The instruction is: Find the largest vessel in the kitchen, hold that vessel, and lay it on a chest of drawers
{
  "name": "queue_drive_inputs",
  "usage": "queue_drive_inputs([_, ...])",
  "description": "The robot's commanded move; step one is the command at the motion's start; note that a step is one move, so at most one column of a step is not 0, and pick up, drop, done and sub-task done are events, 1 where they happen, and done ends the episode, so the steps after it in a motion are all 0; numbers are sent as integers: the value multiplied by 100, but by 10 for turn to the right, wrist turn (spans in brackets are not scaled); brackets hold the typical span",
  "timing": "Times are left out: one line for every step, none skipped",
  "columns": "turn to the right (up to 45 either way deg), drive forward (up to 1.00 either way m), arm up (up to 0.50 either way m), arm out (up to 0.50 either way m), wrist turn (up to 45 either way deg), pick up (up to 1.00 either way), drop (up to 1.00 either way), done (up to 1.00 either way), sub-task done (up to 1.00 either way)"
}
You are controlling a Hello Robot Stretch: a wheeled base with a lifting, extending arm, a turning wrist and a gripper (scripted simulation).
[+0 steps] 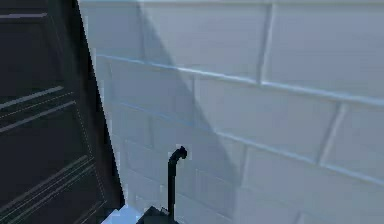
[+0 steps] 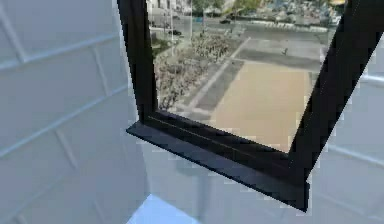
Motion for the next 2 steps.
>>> queue_drive_inputs([-450,0,0,0,0,0,0,0,0])
queue_drive_inputs([-450,0,0,0,0,0,0,0,0])
